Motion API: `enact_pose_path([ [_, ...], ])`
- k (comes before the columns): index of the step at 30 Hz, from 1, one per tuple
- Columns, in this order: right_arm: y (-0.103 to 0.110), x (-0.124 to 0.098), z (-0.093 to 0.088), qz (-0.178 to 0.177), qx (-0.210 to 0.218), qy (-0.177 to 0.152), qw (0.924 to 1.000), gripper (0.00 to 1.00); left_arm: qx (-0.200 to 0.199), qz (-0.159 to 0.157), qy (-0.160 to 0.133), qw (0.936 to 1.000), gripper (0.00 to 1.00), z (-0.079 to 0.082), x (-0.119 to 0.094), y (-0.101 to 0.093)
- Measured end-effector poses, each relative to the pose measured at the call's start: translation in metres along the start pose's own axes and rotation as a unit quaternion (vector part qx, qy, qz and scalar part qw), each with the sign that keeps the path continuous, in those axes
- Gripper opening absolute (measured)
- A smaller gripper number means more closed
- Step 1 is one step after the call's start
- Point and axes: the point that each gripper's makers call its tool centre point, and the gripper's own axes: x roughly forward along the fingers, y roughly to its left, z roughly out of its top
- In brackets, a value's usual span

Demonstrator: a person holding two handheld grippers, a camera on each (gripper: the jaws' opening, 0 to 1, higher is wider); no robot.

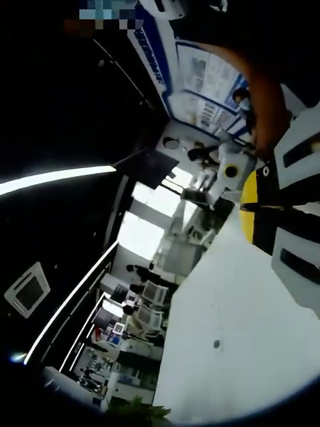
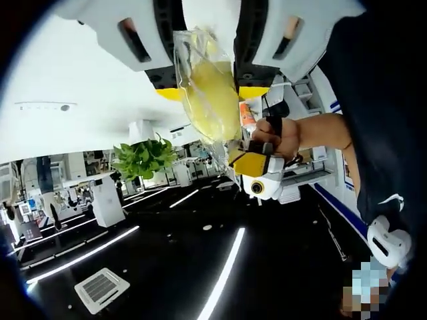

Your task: Compare the silicone blocks by pressing each to a similar depth, holding the contact briefly, and releasing to observe deformation and rebound differences across the visible hardness samples.

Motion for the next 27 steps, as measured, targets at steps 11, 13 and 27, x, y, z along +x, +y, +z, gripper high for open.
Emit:
enact_pose_path([
  [11,0.004,0.002,-0.007,-0.008,0.017,0.031,0.9993,0.11,0.009,0.010,0.002,0.9999,0.00,-0.007,-0.006,0.002],
  [13,0.005,0.003,-0.009,-0.008,0.020,0.039,0.9990,0.10,0.022,0.013,0.004,0.9997,0.00,-0.009,-0.008,0.003],
  [27,0.017,0.003,-0.025,-0.009,0.030,0.092,0.9953,0.03,0.050,0.014,0.005,0.9987,0.00,-0.030,-0.026,0.002],
])
